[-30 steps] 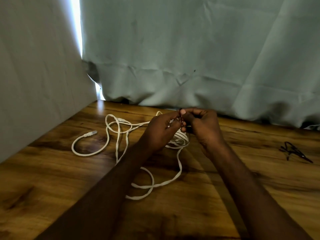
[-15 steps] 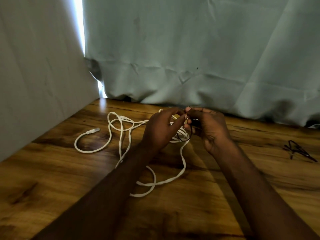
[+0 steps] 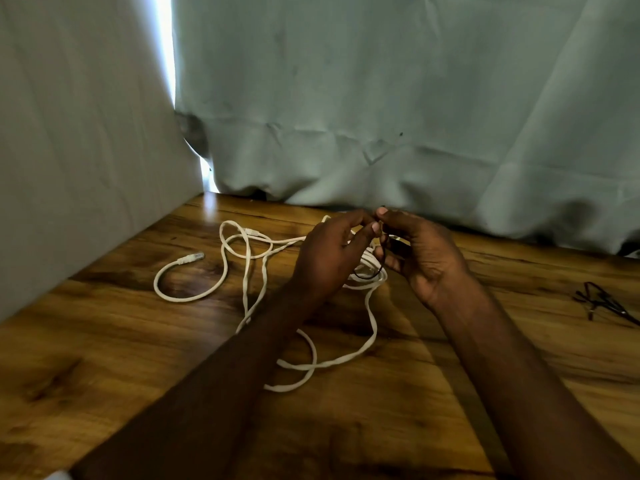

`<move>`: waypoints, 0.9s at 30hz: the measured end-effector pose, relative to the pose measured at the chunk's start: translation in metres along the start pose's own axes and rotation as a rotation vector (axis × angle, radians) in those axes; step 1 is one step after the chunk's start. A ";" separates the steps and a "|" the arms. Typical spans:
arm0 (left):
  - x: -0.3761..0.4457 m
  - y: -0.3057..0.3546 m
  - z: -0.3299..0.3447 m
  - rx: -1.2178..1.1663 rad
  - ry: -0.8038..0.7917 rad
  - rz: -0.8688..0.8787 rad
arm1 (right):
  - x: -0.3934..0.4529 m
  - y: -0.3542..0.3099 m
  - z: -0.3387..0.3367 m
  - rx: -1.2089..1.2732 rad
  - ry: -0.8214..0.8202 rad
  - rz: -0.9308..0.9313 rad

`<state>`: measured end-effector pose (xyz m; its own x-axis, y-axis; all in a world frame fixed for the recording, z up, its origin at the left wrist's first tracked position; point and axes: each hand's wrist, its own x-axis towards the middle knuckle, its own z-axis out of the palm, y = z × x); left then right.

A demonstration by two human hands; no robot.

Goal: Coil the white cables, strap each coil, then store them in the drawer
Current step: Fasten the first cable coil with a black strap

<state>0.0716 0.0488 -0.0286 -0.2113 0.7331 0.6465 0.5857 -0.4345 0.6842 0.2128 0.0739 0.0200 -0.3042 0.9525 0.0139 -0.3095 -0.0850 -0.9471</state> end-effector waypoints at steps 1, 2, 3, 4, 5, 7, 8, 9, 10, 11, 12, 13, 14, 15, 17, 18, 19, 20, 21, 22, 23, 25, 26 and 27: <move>0.000 -0.001 0.000 0.005 -0.004 0.002 | 0.000 0.001 -0.001 -0.019 0.001 -0.008; 0.001 -0.002 0.000 0.003 -0.009 0.006 | 0.001 0.003 -0.001 -0.050 0.008 -0.028; 0.001 -0.003 0.000 0.003 -0.013 0.015 | 0.002 0.004 -0.002 -0.099 0.019 -0.064; 0.002 -0.004 0.000 0.010 -0.018 0.025 | 0.004 0.006 -0.002 -0.161 0.034 -0.118; 0.002 -0.004 0.000 0.017 -0.025 0.032 | 0.005 0.007 -0.003 -0.233 0.054 -0.184; 0.002 -0.005 0.000 0.023 -0.040 0.030 | 0.008 0.008 -0.004 -0.362 0.098 -0.307; 0.003 -0.005 0.000 0.029 -0.041 0.028 | 0.010 0.009 -0.004 -0.399 0.107 -0.347; 0.003 -0.005 0.000 0.039 -0.038 0.030 | 0.011 0.009 -0.004 -0.414 0.109 -0.371; 0.003 -0.006 -0.001 0.053 -0.032 0.032 | 0.011 0.010 -0.005 -0.416 0.114 -0.385; 0.003 -0.005 -0.001 0.070 -0.026 0.034 | 0.012 0.010 -0.006 -0.414 0.126 -0.397; 0.002 -0.004 -0.003 0.087 -0.021 0.038 | 0.013 0.010 -0.007 -0.411 0.144 -0.410; 0.002 -0.004 -0.004 0.101 -0.022 0.042 | 0.013 0.009 -0.008 -0.410 0.163 -0.426; 0.001 -0.002 -0.005 0.111 -0.026 0.047 | 0.014 0.008 -0.009 -0.414 0.181 -0.443; 0.000 -0.002 -0.006 0.119 -0.031 0.049 | 0.015 0.008 -0.010 -0.423 0.195 -0.457; 0.000 -0.002 -0.006 0.145 -0.038 0.051 | 0.017 0.007 -0.012 -0.445 0.206 -0.472; 0.000 -0.002 -0.006 0.159 -0.042 0.050 | 0.018 0.007 -0.012 -0.453 0.201 -0.475; 0.000 -0.002 -0.006 0.169 -0.046 0.051 | 0.019 0.007 -0.012 -0.462 0.194 -0.477; 0.000 -0.002 -0.006 0.175 -0.050 0.051 | 0.020 0.008 -0.012 -0.470 0.189 -0.480; 0.000 -0.002 -0.006 0.179 -0.056 0.053 | 0.020 0.008 -0.012 -0.480 0.186 -0.485; 0.000 -0.002 -0.006 0.178 -0.059 0.053 | 0.021 0.008 -0.013 -0.493 0.182 -0.492; 0.000 -0.002 -0.006 0.173 -0.062 0.049 | 0.021 0.009 -0.013 -0.512 0.178 -0.499; 0.000 -0.002 -0.007 0.163 -0.062 0.043 | 0.022 0.009 -0.015 -0.559 0.163 -0.512; 0.000 -0.002 -0.007 0.157 -0.063 0.044 | 0.022 0.010 -0.016 -0.584 0.153 -0.517; 0.000 -0.002 -0.007 0.149 -0.064 0.049 | 0.022 0.010 -0.016 -0.605 0.142 -0.522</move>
<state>0.0651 0.0456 -0.0273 -0.1318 0.7469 0.6517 0.7048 -0.3917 0.5915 0.2176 0.0987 0.0057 -0.1255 0.8573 0.4992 0.1730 0.5144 -0.8399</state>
